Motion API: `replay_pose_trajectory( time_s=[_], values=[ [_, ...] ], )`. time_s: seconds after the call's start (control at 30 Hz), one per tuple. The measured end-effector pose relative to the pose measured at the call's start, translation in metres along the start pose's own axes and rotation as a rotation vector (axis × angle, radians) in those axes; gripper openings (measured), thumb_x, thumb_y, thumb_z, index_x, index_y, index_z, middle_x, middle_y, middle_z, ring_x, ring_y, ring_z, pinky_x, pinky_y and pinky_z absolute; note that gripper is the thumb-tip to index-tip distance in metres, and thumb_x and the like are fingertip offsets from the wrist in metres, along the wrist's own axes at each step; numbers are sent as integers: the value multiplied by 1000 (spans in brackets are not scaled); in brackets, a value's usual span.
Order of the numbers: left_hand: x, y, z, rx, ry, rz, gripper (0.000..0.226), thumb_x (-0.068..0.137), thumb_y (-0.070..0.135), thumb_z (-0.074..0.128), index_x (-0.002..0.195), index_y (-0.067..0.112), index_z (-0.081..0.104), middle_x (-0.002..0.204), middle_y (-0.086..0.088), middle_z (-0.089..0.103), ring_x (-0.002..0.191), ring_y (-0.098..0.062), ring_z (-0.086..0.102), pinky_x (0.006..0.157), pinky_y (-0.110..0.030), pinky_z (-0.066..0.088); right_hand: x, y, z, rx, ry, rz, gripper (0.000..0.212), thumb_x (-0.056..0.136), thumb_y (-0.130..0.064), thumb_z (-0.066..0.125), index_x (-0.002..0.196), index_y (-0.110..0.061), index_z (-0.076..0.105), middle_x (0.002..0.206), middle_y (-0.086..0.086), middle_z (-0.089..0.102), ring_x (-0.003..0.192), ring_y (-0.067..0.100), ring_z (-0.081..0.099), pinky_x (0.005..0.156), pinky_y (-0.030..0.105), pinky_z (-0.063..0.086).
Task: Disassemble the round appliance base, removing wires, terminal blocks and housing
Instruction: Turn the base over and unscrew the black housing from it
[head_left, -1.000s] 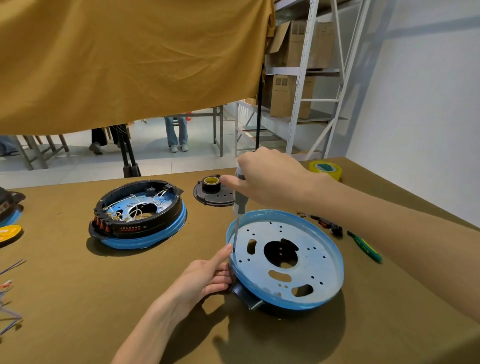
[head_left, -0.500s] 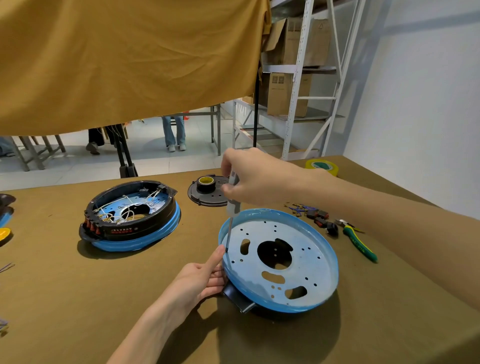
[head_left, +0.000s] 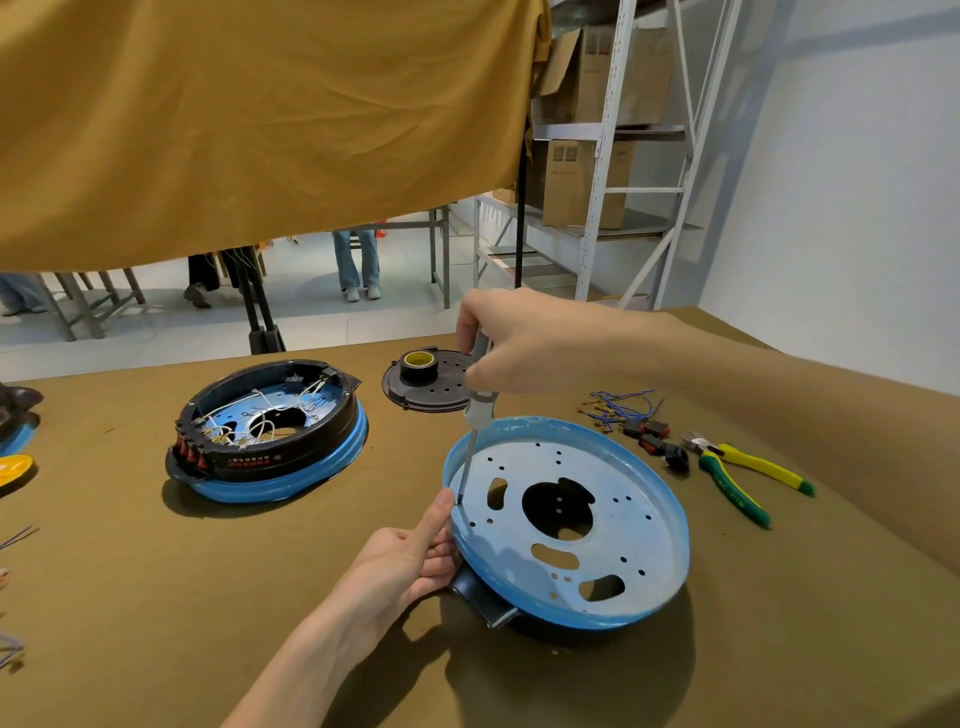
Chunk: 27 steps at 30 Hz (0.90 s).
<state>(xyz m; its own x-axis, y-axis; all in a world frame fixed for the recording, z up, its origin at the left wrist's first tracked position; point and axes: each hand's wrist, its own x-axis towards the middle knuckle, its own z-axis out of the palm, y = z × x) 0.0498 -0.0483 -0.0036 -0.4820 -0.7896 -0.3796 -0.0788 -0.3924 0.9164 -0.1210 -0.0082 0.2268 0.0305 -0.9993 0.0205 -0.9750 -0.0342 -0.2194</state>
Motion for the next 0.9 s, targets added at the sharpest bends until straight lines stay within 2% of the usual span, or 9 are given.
replay_pose_trajectory(
  time_s=[0.13, 0.27, 0.37, 0.43, 0.53, 0.6, 0.73, 0.8, 0.9],
  values=[
    [1, -1, -2, 10, -11, 3, 84, 55, 74, 82, 100, 4, 76, 95, -12, 81, 89, -20, 79, 65, -21, 61, 2, 1, 12, -225, 177, -1, 46, 96, -62, 50, 104, -17, 51, 83, 1, 60, 71, 17, 58, 54, 34, 46],
    [0, -1, -1, 25, -3, 7, 85, 54, 76, 82, 100, 4, 76, 95, -12, 81, 88, -20, 79, 67, -21, 61, 6, 4, 12, -74, 141, -71, 24, 97, -38, 64, 107, -17, 57, 92, 2, 64, 80, 18, 63, 63, 31, 55],
    [-2, 0, 0, 38, -3, 16, 86, 57, 75, 77, 106, 4, 73, 94, -8, 81, 88, -17, 79, 68, -21, 61, 3, 2, 1, 195, -38, -78, 32, 88, -20, 75, 113, -26, 55, 96, -5, 65, 82, 9, 65, 57, 19, 52],
    [-2, 1, 1, 39, -2, 15, 86, 57, 75, 76, 105, 4, 72, 92, -8, 82, 86, -16, 79, 68, -21, 61, 3, 0, 3, 111, 5, -80, 28, 93, -36, 70, 114, -25, 55, 94, -4, 64, 81, 12, 64, 59, 23, 51],
    [-4, 3, 2, 47, 0, 13, 82, 58, 74, 75, 105, 7, 72, 91, -5, 82, 86, -15, 79, 67, -20, 60, 5, 0, 13, -226, 175, -35, 50, 98, -63, 47, 108, -15, 57, 88, 3, 64, 79, 22, 63, 68, 39, 56],
    [-4, 3, 2, 49, 1, 13, 83, 58, 74, 75, 105, 7, 72, 92, -5, 82, 87, -15, 79, 67, -20, 60, 7, 1, 15, -243, 201, -41, 48, 100, -57, 49, 106, -11, 61, 89, 7, 68, 80, 24, 66, 70, 41, 58],
    [-4, 3, 1, 44, 18, 8, 84, 56, 75, 77, 104, 5, 72, 91, -7, 82, 86, -16, 79, 66, -20, 60, 6, 3, 2, 98, -29, -39, 26, 94, -36, 67, 113, -24, 53, 95, -4, 63, 80, 9, 60, 60, 24, 48],
    [-4, 3, 2, 45, 18, 6, 84, 56, 75, 76, 105, 6, 72, 91, -5, 82, 86, -15, 79, 66, -20, 60, 7, 3, 1, 107, -45, -16, 34, 91, -45, 67, 114, -25, 51, 96, -5, 63, 80, 9, 60, 59, 26, 47],
    [-5, 3, 2, 47, 22, 7, 83, 56, 75, 76, 104, 7, 71, 89, -3, 82, 85, -13, 79, 64, -19, 59, 10, 2, 12, -162, 137, 12, 52, 91, -70, 52, 107, -20, 52, 87, 0, 63, 76, 17, 62, 65, 38, 56]
  ],
)
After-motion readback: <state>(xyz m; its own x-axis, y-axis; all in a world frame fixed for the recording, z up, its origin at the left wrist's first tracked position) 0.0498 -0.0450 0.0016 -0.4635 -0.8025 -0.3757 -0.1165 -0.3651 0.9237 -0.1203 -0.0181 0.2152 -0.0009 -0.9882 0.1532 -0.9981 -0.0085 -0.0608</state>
